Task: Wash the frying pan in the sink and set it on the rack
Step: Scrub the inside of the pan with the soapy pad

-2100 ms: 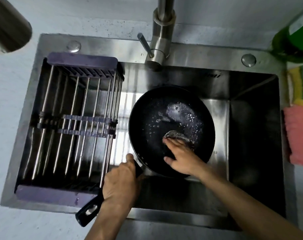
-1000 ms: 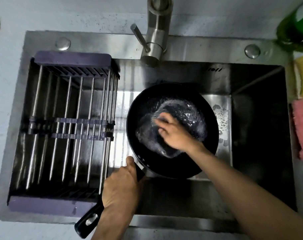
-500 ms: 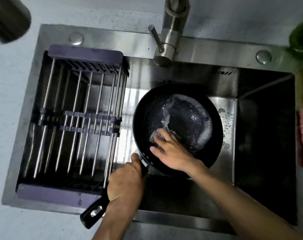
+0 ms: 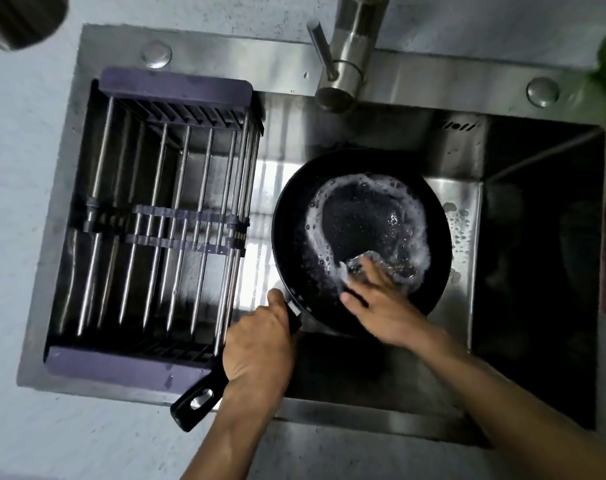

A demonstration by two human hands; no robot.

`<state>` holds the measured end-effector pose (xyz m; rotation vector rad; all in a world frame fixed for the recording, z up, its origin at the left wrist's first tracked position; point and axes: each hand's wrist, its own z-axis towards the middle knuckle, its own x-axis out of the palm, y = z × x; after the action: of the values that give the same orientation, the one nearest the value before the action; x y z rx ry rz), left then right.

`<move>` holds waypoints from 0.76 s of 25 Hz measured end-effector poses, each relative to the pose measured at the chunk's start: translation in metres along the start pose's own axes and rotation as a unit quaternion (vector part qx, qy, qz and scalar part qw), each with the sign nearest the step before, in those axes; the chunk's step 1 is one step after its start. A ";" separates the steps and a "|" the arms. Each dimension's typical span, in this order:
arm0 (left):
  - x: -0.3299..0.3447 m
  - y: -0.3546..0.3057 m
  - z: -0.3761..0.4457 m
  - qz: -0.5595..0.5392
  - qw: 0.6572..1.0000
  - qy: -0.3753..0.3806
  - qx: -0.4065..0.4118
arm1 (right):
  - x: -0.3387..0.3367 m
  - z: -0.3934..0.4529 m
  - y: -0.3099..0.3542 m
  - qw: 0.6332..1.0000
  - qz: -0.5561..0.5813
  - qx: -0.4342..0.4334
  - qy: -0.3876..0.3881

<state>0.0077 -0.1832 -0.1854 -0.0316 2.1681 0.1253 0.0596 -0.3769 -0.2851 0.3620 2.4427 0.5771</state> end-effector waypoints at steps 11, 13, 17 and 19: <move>0.003 -0.001 0.002 0.003 1.000 0.006 -0.001 | -0.039 0.026 0.020 0.993 0.077 -0.053 -0.073; 0.001 -0.001 0.001 0.001 1.000 0.015 -0.003 | -0.044 0.013 0.003 0.998 -0.004 0.040 -0.057; 0.002 -0.003 0.003 0.015 1.000 0.012 0.004 | -0.015 0.017 0.026 0.997 -0.024 -0.074 -0.001; 0.001 -0.003 0.005 0.003 1.000 0.022 0.001 | -0.041 0.031 0.018 0.999 -0.024 -0.023 -0.020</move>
<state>0.0112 -0.1857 -0.1894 -0.0270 2.2131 0.1258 0.1125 -0.3669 -0.2792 0.2936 2.3890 0.5990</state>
